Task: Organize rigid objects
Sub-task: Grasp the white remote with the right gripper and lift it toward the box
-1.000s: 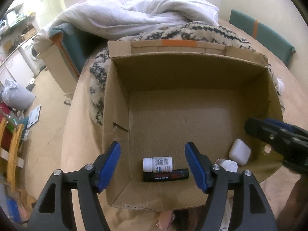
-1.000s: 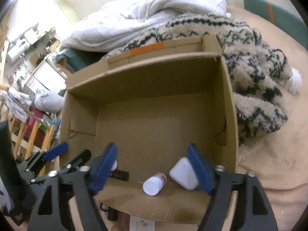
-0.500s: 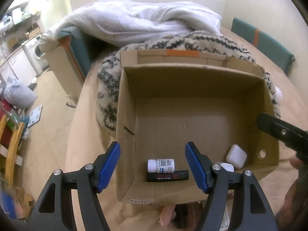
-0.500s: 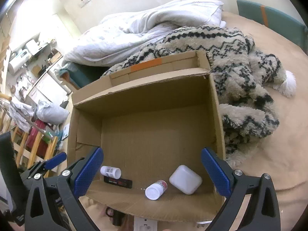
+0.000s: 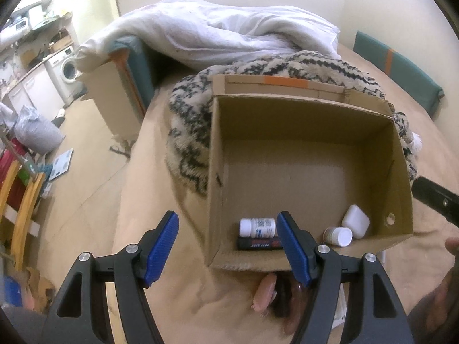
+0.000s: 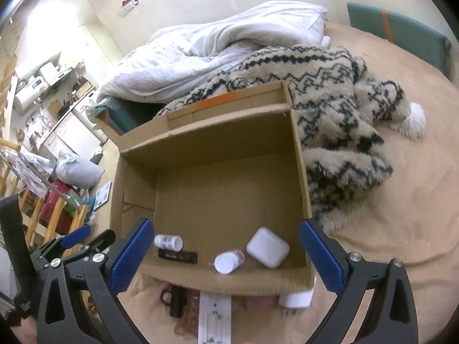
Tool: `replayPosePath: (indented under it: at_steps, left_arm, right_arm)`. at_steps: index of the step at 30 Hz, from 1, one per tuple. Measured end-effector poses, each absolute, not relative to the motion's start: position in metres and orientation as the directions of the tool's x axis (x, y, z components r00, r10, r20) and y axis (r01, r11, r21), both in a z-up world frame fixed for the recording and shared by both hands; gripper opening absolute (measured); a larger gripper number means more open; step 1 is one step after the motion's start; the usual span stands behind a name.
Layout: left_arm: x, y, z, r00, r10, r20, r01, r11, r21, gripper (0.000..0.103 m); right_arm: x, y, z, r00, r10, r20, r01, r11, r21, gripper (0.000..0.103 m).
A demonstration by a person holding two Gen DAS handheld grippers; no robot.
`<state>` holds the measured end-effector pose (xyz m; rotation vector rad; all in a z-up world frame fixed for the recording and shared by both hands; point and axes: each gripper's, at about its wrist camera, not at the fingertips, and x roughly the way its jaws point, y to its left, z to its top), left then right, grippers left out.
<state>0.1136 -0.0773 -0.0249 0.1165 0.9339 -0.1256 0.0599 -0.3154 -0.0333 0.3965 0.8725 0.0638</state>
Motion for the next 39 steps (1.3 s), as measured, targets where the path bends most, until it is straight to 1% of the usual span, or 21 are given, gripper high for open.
replayPosePath:
  at_steps: [6,10,15,18,19,20,21,23,25,26,28,30,32,33,35,37,38,39]
  left_arm:
    - [0.101,-0.053,-0.032,0.532,-0.007,-0.847,0.085,0.995,0.046,0.068]
    - [0.098,-0.033,-0.040,0.466,-0.014,-0.885,0.015,1.000,-0.008,0.068]
    - [0.093,-0.028,-0.050,0.421,0.000,-0.907,-0.022,1.000,-0.011,0.068]
    - [0.095,-0.031,-0.055,0.392,-0.017,-0.920,-0.018,0.999,-0.026,0.068]
    - [0.096,-0.032,-0.056,0.386,-0.020,-0.922,-0.015,0.999,-0.028,0.068]
    - [0.096,-0.033,-0.056,0.383,-0.021,-0.924,-0.011,1.000,-0.027,0.068]
    - [0.096,-0.034,-0.057,0.379,-0.021,-0.925,-0.006,1.000,-0.025,0.068]
    - [0.097,-0.035,-0.059,0.368,-0.023,-0.929,0.003,1.000,-0.024,0.068]
    - [0.098,-0.035,-0.061,0.353,-0.029,-0.935,0.003,1.000,-0.030,0.068]
    - [0.098,-0.035,-0.063,0.345,-0.032,-0.938,0.003,0.999,-0.033,0.068]
    - [0.100,-0.035,-0.066,0.329,-0.040,-0.944,0.000,0.999,-0.042,0.068]
    - [0.101,-0.035,-0.067,0.323,-0.043,-0.945,-0.004,0.999,-0.046,0.068]
    - [0.102,-0.035,-0.068,0.320,-0.041,-0.946,-0.003,0.999,-0.044,0.068]
    - [0.103,-0.035,-0.068,0.317,-0.040,-0.948,-0.003,0.999,-0.043,0.068]
    - [0.103,-0.035,-0.070,0.307,-0.047,-0.951,-0.003,0.999,-0.050,0.068]
    - [0.103,-0.034,-0.071,0.298,-0.054,-0.953,-0.002,0.998,-0.057,0.068]
    - [0.102,-0.034,-0.071,0.298,-0.053,-0.953,-0.003,0.998,-0.057,0.068]
    - [0.102,-0.034,-0.070,0.299,-0.053,-0.953,-0.003,0.998,-0.057,0.068]
  right_arm:
    - [0.041,-0.313,-0.038,0.620,0.232,-0.750,0.114,0.919,0.379,0.103]
    - [0.033,-0.309,-0.049,0.574,0.277,-0.771,0.120,0.902,0.414,0.103]
    - [0.035,-0.300,-0.091,0.401,0.440,-0.803,0.150,0.833,0.532,0.103]
    - [0.038,-0.293,-0.112,0.330,0.474,-0.816,0.175,0.819,0.546,0.102]
    - [0.041,-0.290,-0.118,0.306,0.477,-0.824,0.178,0.822,0.541,0.099]
    - [0.042,-0.287,-0.122,0.285,0.476,-0.832,0.178,0.826,0.534,0.091]
    - [0.044,-0.285,-0.128,0.261,0.470,-0.843,0.185,0.833,0.522,0.087]
    - [0.046,-0.280,-0.140,0.217,0.456,-0.863,0.201,0.845,0.496,0.086]
    - [0.051,-0.275,-0.150,0.173,0.434,-0.884,0.200,0.864,0.463,0.082]
    - [0.054,-0.273,-0.152,0.162,0.429,-0.889,0.199,0.868,0.455,0.079]
    - [0.060,-0.267,-0.158,0.137,0.422,-0.896,0.198,0.875,0.442,0.078]
    - [0.069,-0.259,-0.161,0.116,0.410,-0.905,0.184,0.886,0.425,0.074]
    - [0.075,-0.250,-0.167,0.085,0.386,-0.919,0.164,0.904,0.395,0.073]
    - [0.077,-0.245,-0.170,0.071,0.372,-0.926,0.153,0.913,0.379,0.067]
    - [0.082,-0.236,-0.176,0.040,0.328,-0.944,0.133,0.934,0.330,0.060]
    - [0.081,-0.231,-0.174,0.051,0.307,-0.950,0.113,0.944,0.311,0.054]
    - [0.080,-0.231,-0.173,0.053,0.291,-0.955,0.106,0.949,0.295,0.046]
    - [0.079,-0.231,-0.172,0.055,0.292,-0.955,0.099,0.950,0.296,0.046]
